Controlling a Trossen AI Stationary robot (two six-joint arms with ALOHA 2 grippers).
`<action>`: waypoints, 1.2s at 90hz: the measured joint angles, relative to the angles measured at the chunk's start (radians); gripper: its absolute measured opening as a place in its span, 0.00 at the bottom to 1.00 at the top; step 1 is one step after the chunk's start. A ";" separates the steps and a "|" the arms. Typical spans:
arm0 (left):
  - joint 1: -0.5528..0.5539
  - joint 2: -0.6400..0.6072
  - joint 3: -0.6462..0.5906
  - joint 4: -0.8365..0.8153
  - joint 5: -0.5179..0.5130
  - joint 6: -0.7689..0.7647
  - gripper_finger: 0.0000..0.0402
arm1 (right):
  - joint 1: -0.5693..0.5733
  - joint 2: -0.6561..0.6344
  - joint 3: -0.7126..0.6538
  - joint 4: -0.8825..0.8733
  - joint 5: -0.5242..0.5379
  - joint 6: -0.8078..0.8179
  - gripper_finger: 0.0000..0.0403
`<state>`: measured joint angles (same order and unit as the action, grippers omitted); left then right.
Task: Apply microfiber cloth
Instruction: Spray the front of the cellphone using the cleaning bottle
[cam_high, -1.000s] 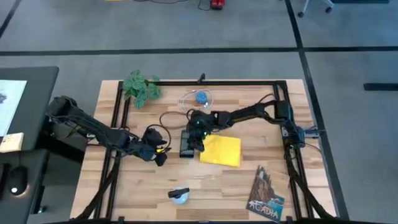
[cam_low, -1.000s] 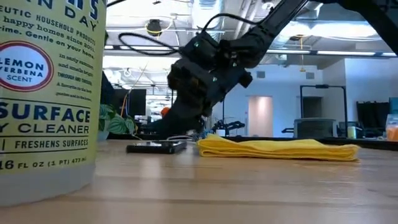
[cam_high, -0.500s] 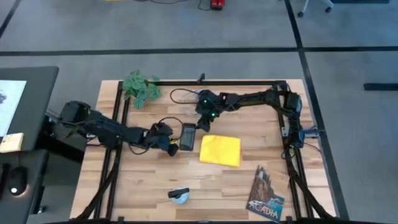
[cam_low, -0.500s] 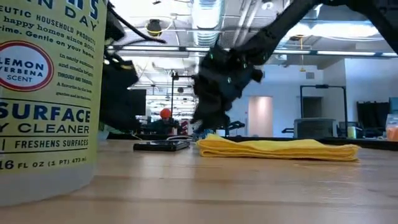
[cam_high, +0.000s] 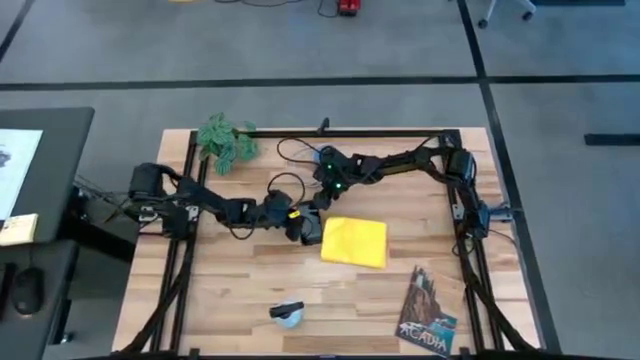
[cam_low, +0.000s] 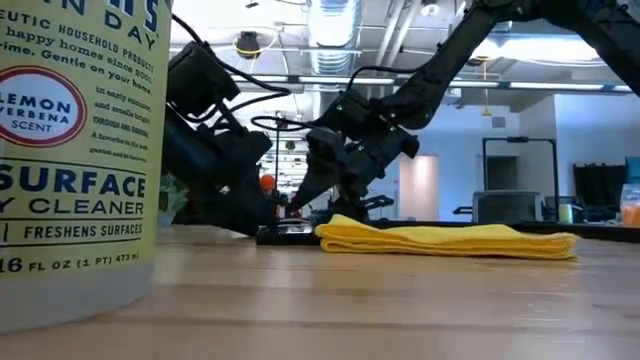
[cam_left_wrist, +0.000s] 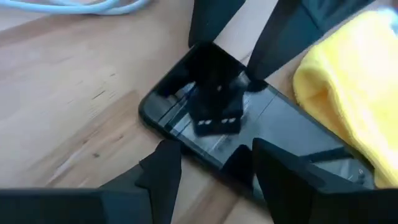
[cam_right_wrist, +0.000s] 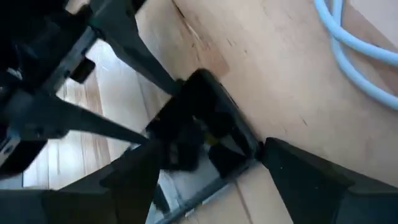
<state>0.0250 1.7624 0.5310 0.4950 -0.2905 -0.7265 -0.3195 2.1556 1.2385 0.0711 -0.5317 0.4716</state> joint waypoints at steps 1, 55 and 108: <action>0.000 0.003 0.000 0.003 -0.001 0.000 0.44 | 0.001 0.000 0.000 0.003 -0.003 0.001 0.70; 0.024 0.022 -0.001 -0.011 -0.083 0.000 0.44 | 0.011 -0.001 0.002 -0.116 -0.117 -0.085 0.53; 0.018 -0.048 0.029 0.055 -0.286 0.074 0.44 | 0.013 -0.002 -0.002 -0.153 -0.059 -0.146 0.02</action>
<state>0.0431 1.7145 0.5604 0.5499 -0.5762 -0.6528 -0.3068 2.1532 1.2369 -0.0819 -0.5902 0.3252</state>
